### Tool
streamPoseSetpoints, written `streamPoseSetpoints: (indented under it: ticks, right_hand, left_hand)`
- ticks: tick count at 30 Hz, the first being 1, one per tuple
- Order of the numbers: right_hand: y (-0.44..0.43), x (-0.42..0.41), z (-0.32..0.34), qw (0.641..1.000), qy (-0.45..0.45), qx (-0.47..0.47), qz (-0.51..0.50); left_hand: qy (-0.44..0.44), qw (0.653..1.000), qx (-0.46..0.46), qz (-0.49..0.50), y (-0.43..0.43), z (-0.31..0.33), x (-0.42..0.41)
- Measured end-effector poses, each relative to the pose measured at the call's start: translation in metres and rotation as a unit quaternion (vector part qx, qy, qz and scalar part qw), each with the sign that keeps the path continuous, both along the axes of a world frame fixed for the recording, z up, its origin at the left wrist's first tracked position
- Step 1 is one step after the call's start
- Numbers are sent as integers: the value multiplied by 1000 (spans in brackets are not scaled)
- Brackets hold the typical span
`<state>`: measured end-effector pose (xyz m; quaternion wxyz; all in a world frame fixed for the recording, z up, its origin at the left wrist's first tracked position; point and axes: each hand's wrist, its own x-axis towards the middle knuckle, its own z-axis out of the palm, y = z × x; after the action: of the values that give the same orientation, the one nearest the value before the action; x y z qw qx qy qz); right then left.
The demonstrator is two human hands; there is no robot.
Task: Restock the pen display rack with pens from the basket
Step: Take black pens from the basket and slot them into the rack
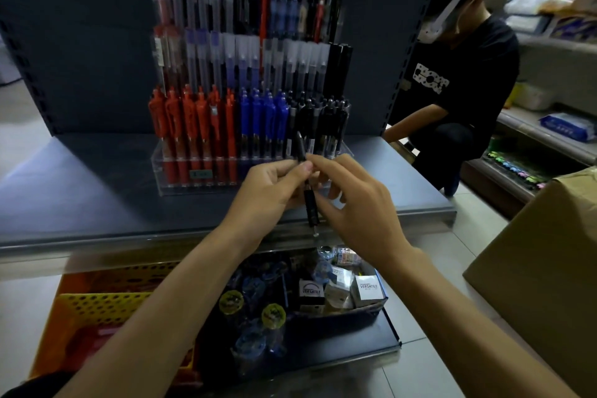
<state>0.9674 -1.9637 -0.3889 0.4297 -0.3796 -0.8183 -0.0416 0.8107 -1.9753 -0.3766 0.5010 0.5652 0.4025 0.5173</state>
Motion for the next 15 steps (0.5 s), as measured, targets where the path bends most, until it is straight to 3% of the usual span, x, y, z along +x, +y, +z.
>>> streamPoseSetpoints:
  ticks: [9,15]
  right_hand:
    - [3,11,8,999,-12,39,-9]
    - [15,12,29,988,136,-62,-48]
  left_hand:
    - [59,998,25,10,2,-4,5]
    - [126,990,64,21,2,-9,3]
